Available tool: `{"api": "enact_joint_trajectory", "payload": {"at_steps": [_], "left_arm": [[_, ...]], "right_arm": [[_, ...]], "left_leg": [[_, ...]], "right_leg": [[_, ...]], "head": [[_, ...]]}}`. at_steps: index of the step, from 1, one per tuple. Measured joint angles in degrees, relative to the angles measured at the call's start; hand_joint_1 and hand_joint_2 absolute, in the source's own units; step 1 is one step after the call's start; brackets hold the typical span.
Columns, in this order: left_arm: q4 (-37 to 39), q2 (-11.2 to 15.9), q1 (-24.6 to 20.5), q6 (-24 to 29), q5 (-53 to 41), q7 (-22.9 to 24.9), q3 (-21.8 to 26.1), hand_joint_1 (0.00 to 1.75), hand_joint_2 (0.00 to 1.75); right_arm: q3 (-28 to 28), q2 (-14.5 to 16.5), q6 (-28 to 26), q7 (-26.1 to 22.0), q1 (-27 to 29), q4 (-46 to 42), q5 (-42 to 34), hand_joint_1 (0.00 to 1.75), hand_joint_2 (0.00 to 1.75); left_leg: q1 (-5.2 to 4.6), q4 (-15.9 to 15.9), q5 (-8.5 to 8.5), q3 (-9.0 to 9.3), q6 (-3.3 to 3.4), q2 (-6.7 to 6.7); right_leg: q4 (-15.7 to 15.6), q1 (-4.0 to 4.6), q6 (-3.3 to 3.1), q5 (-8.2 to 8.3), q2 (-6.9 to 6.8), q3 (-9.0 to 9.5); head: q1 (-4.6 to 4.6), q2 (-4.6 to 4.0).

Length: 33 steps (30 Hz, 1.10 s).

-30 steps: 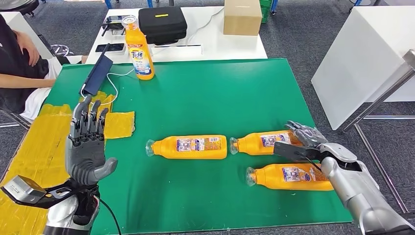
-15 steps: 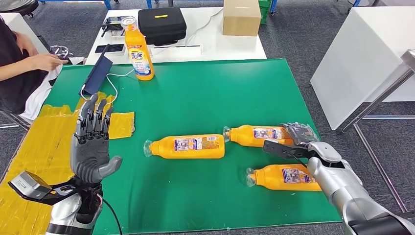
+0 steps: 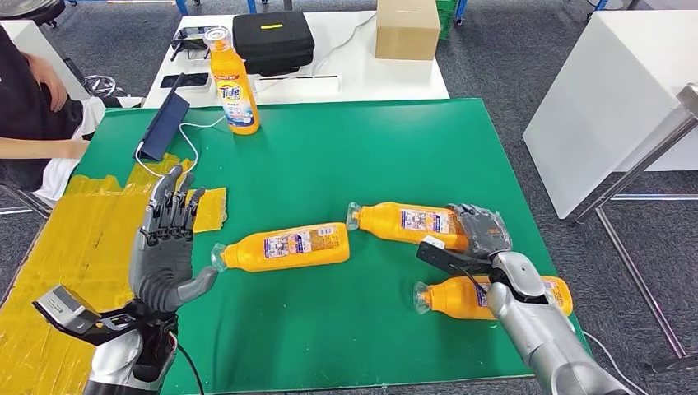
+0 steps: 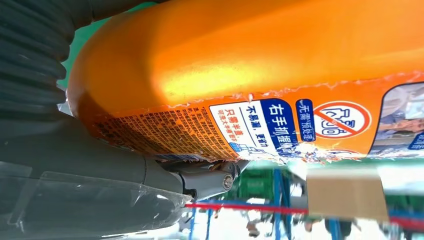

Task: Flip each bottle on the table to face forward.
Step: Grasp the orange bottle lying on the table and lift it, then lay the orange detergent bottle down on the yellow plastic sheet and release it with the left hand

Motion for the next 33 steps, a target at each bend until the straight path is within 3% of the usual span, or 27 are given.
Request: {"api": "enact_joint_trajectory", "payload": {"at_steps": [14,24,28,33], "left_arm": [[-0.4,-0.3,2.0,1.0,-2.3,3.2,-1.4,0.0,1.75],[-0.2,-0.3,1.2,1.6,-3.1,5.0,-4.2,0.0,1.75],[0.5,-0.3,-0.3,2.0,-1.9,5.5,-5.5,0.0,1.75],[1.7,-0.3,-2.3,2.1,-0.7,6.0,-6.9,0.0,1.75]], "right_arm": [[-8.2,6.6,-2.3,3.0,8.7,-18.4,-1.3,1.75,1.75],[-8.4,15.2,3.2,-11.1,14.9,-31.6,-26.4,1.75,1.75],[-6.8,17.7,7.4,-14.1,15.7,-32.9,-34.0,1.75,1.75],[-3.2,20.0,10.3,-14.8,15.7,-32.7,-36.8,1.75,1.75]], "left_leg": [[0.0,0.0,0.0,0.0,0.0,0.0],[0.04,0.0,0.01,-0.06,-0.02,0.02],[0.03,0.0,0.02,-0.05,-0.03,0.05],[0.03,0.0,0.02,-0.06,-0.03,0.04]], "right_leg": [[0.0,0.0,-0.01,0.0,0.0,-0.02],[0.0,0.03,-0.03,-0.02,0.01,-0.11],[0.0,0.03,-0.03,-0.01,0.01,-0.11],[0.0,0.03,-0.03,-0.01,0.01,-0.11]], "head": [[0.0,0.01],[0.01,0.0],[0.02,0.01],[0.02,0.0]]}}
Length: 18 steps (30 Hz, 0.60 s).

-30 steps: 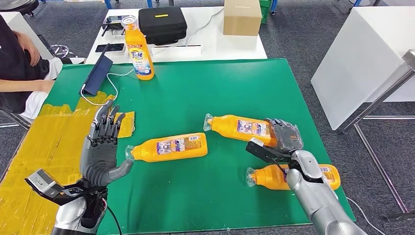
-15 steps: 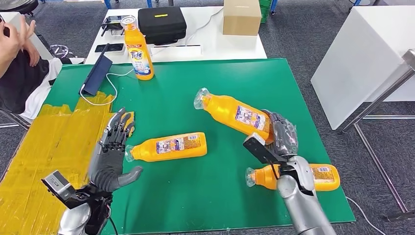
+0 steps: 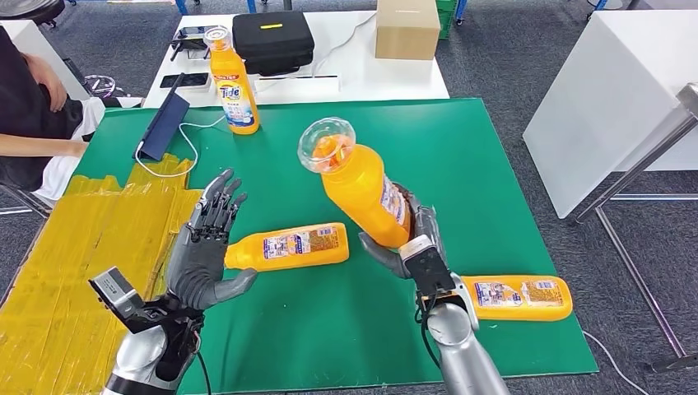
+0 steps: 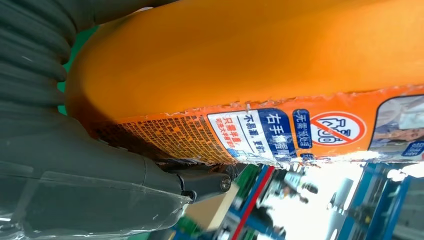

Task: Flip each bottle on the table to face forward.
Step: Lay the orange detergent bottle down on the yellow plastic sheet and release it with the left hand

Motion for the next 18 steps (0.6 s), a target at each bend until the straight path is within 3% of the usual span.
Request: {"api": "enact_joint_trajectory", "payload": {"at_steps": [18], "left_arm": [[4.2,0.0,-4.1,-0.4,2.9,0.6,-2.7,0.0,1.75]], "right_arm": [[9.9,4.4,2.1,0.0,-2.8,7.8,-1.5,1.75,1.75]], "left_leg": [[0.0,0.0,0.01,-0.02,-0.01,-0.01]], "right_leg": [[0.0,0.0,0.0,0.0,0.0,-0.01]], "head": [[0.0,0.01]]}}
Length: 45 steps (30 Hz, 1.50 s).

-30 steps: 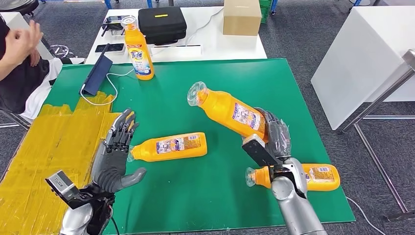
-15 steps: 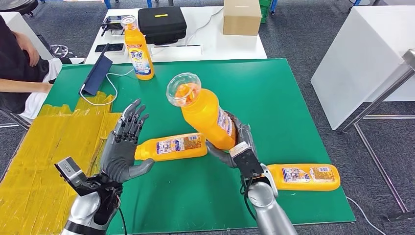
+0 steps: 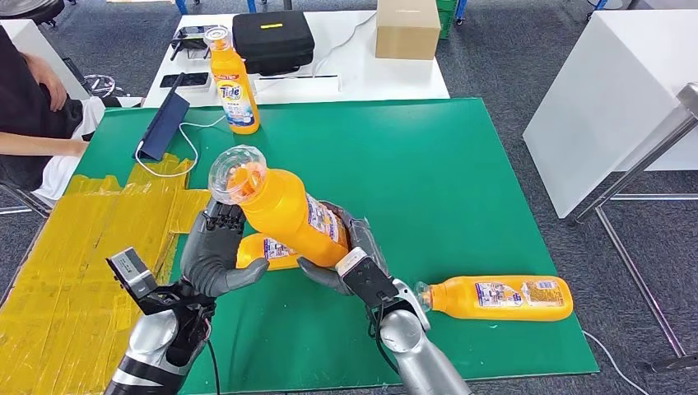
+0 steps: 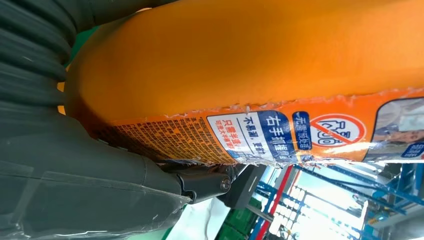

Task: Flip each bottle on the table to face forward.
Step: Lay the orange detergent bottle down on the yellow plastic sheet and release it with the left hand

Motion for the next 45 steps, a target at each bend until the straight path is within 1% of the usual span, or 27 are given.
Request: {"api": "enact_joint_trajectory", "payload": {"at_steps": [11,15,21,29,33,45], "left_arm": [[1.0,0.0,-0.9,-0.2,0.4,0.0,-1.6,0.0,1.75],[2.0,0.0,-1.9,0.1,1.2,-0.1,-2.1,0.0,1.75],[4.3,0.1,-3.7,0.5,3.0,-0.3,-2.3,0.0,1.75],[5.7,0.5,-3.7,0.5,4.2,-0.8,-2.2,0.0,1.75],[5.8,0.5,-3.4,0.8,5.9,-0.9,-1.7,1.75,1.75],[5.4,0.1,-2.0,2.1,9.4,-0.8,-0.6,1.75,1.75]], "right_arm": [[2.4,1.1,0.2,0.0,-2.3,1.9,-0.2,1.75,1.75],[4.8,1.5,0.4,-0.1,-3.3,3.0,1.5,1.75,1.75],[9.4,2.0,-1.6,0.4,-5.1,5.5,3.7,1.75,1.75],[11.3,1.9,-2.4,0.7,-5.9,7.3,4.6,1.75,1.75],[12.1,1.9,-3.1,1.2,-6.0,7.6,5.8,1.75,1.75],[13.5,1.7,-4.4,1.8,-6.0,8.3,6.2,1.75,1.75]], "left_leg": [[0.0,0.0,0.0,0.0,-0.01,0.0],[0.0,0.0,0.02,0.0,-0.02,0.01],[0.01,0.0,0.02,0.0,-0.03,0.01],[0.0,0.0,0.02,-0.01,-0.03,0.01],[0.01,0.0,0.02,0.0,-0.03,0.01],[0.01,0.0,0.02,0.0,-0.03,0.02]], "right_leg": [[0.0,0.0,0.0,0.0,0.0,0.0],[0.0,0.01,0.0,0.0,0.0,-0.01],[0.0,0.0,0.0,0.0,0.0,-0.01],[0.0,0.0,0.0,0.0,0.0,-0.01],[0.0,0.0,0.0,0.0,0.0,-0.02],[0.0,0.01,0.0,0.0,0.01,-0.03]], "head": [[0.01,-0.01],[0.01,-0.01],[0.01,-0.01],[0.01,-0.01],[0.0,0.0],[0.01,0.0]]}}
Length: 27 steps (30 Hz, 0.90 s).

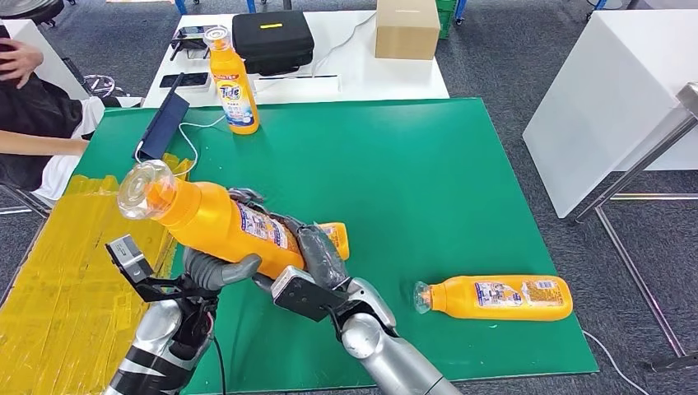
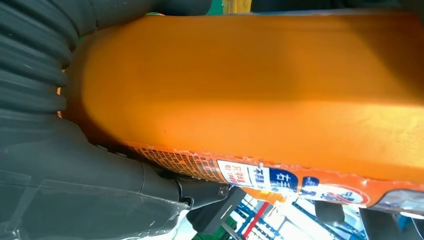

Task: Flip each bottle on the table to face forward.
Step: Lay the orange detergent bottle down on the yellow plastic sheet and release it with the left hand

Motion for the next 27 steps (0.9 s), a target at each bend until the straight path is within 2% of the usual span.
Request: {"api": "enact_joint_trajectory", "payload": {"at_steps": [5,6,9,10,14,17,20,24,27], "left_arm": [[-0.8,-0.2,1.0,0.5,0.1,0.1,0.3,1.75,1.75],[-1.1,-0.3,1.3,0.6,0.1,0.1,0.4,1.75,1.75],[-1.9,-0.5,2.1,1.2,0.1,0.2,0.5,1.75,1.75],[-2.2,-0.6,2.3,1.7,0.1,0.2,0.6,1.75,1.75],[-4.5,-0.8,3.1,5.4,-1.6,-1.1,1.3,1.75,1.75],[-6.6,-0.7,2.9,10.5,-6.5,-3.2,2.6,1.75,1.75],[-7.8,0.1,1.5,16.8,-15.6,-3.6,4.5,1.75,1.75],[-8.4,1.2,-0.1,21.0,-23.5,-3.0,5.7,1.75,1.75],[-8.4,2.6,-1.3,27.0,-36.1,0.3,6.2,1.75,1.75]], "right_arm": [[0.5,-0.2,-0.6,0.0,0.7,-0.1,0.0,1.75,1.75],[0.6,-0.2,-0.8,0.0,0.9,-0.2,0.0,1.65,1.75],[0.7,-0.3,-1.5,-0.3,1.6,-0.8,0.0,0.35,1.75],[0.7,-0.4,-1.8,-0.6,2.0,-1.1,0.0,0.01,1.75],[0.6,-1.2,-3.5,-2.5,4.5,-4.3,-0.4,0.0,1.75],[0.2,-2.3,-4.5,-3.8,6.7,-8.4,-0.9,0.0,1.75],[-0.6,-4.0,-5.3,-4.6,8.5,-13.2,-0.6,0.0,1.75],[-1.4,-5.7,-5.6,-5.0,9.7,-17.9,-0.1,0.0,1.75],[-2.2,-6.6,-6.1,-6.0,10.8,-20.8,-0.6,0.0,1.75]], "left_leg": [[0.0,0.0,0.0,0.0,0.0,0.0],[0.0,0.0,0.0,0.0,0.0,0.0],[0.0,0.0,0.0,0.0,0.0,0.01],[0.0,0.0,0.0,0.0,0.0,0.01],[0.0,0.0,0.0,-0.02,0.0,0.0],[0.0,0.0,0.0,-0.03,0.0,0.0],[0.0,0.0,0.0,-0.02,0.0,-0.03],[0.0,0.0,0.0,-0.01,0.0,0.01],[0.0,0.0,0.0,-0.01,0.0,-0.02]], "right_leg": [[0.0,0.0,0.0,0.0,0.0,-0.01],[0.0,0.0,0.0,0.0,0.0,-0.02],[0.0,0.0,0.0,0.0,0.0,-0.02],[0.0,0.0,0.0,0.0,0.0,-0.03],[0.0,0.0,0.0,0.0,0.0,-0.03],[0.0,0.0,0.0,0.0,0.0,-0.04],[0.0,0.0,0.0,0.0,-0.01,-0.03],[0.0,0.0,0.0,0.0,0.0,-0.02],[0.0,0.0,0.0,0.0,0.0,-0.02]], "head": [[0.01,0.0],[0.0,0.0],[-0.01,-0.01],[0.0,0.0],[0.0,0.0],[0.01,-0.01],[0.0,0.0],[0.0,0.0],[0.01,-0.01]]}}
